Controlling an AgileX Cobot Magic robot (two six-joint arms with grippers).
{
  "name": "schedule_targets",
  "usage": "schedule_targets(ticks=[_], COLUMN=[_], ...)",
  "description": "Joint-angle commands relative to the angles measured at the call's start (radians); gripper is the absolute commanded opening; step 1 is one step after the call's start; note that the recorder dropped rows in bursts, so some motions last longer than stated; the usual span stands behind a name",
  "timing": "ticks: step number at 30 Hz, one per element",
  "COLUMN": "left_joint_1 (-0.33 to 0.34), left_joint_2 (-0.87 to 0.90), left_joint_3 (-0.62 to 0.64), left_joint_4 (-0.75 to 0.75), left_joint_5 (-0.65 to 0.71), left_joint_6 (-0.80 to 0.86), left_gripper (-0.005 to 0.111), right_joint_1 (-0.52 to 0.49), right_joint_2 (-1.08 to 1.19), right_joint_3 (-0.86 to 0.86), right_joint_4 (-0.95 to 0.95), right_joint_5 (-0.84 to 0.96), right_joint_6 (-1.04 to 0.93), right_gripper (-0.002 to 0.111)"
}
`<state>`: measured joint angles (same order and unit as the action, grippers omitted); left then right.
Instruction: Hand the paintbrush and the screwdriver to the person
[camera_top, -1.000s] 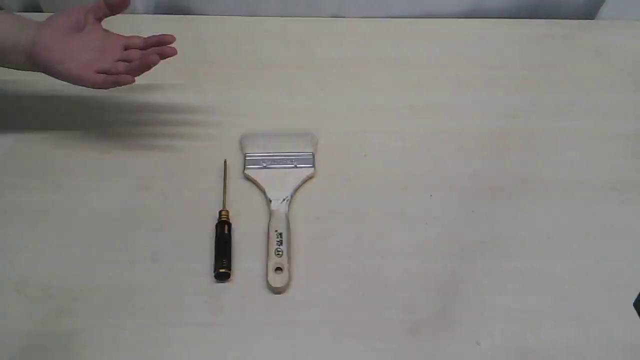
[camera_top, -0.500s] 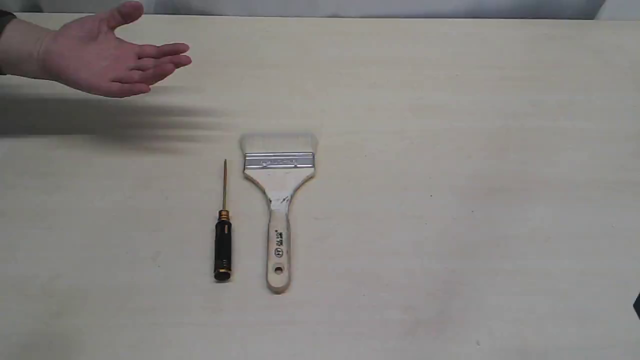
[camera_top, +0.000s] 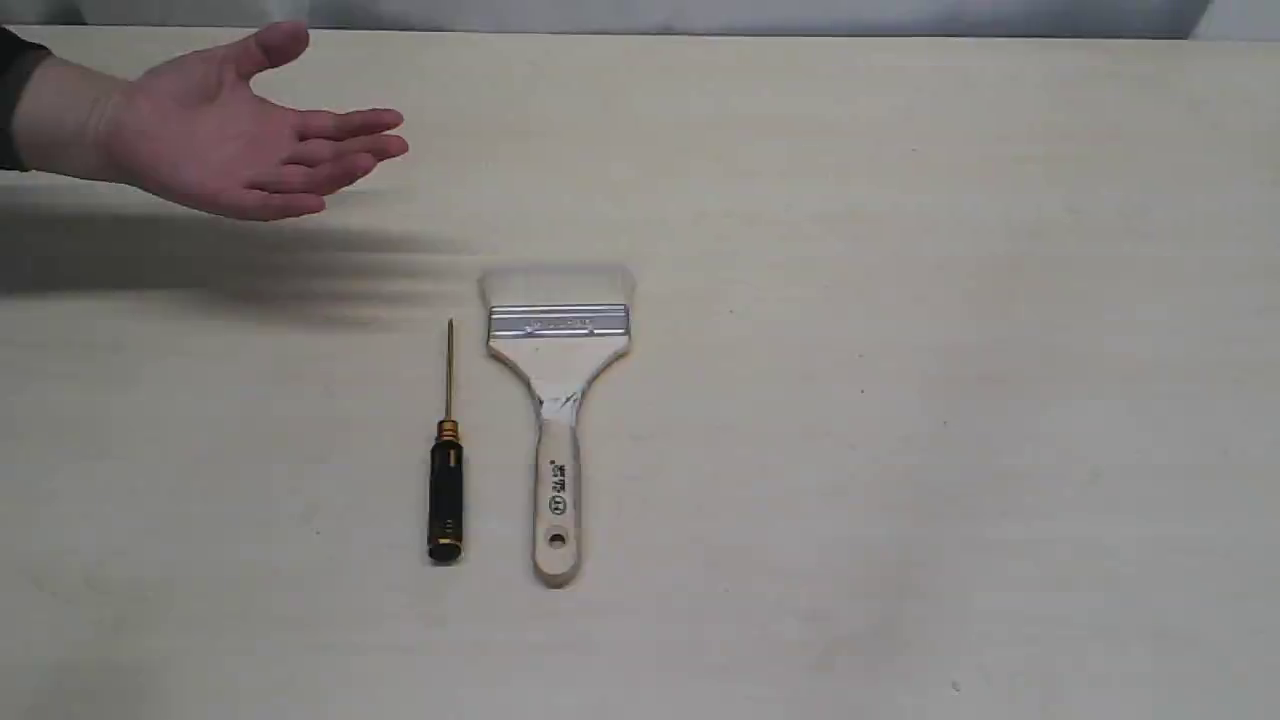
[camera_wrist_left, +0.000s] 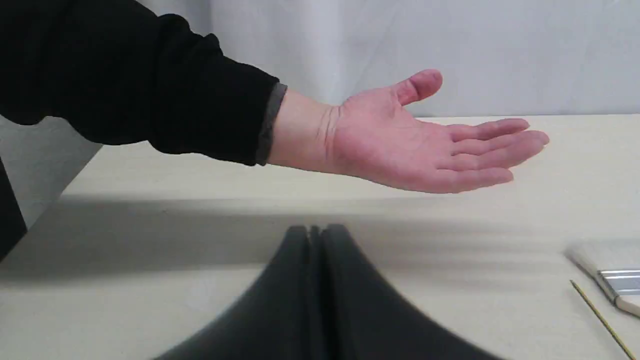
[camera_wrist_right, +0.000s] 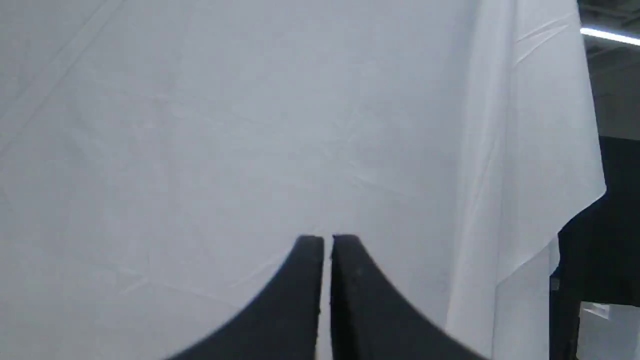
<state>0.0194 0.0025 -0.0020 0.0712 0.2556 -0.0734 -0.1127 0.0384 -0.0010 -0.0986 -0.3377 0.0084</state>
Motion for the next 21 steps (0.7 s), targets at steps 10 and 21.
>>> schedule_targets(ticks=[10,21], left_joint_1=[-0.008,-0.008], left_joint_2=[-0.002,-0.002], left_joint_3=[0.002,0.002], left_joint_4=[-0.002,-0.002], left_joint_5=[-0.006,-0.006], left_joint_6=[-0.002,-0.002], left_gripper=[0.000,0.000], right_joint_1=[-0.001,-0.001], right_joint_2=[-0.006,-0.003], right_joint_3=[0.001,-0.075], right_joint_4=[0.033,-0.987], right_joint_5=[-0.032,-0.185], right_joint_6=[0.495,1.347], right_gripper=[0.005,0.011])
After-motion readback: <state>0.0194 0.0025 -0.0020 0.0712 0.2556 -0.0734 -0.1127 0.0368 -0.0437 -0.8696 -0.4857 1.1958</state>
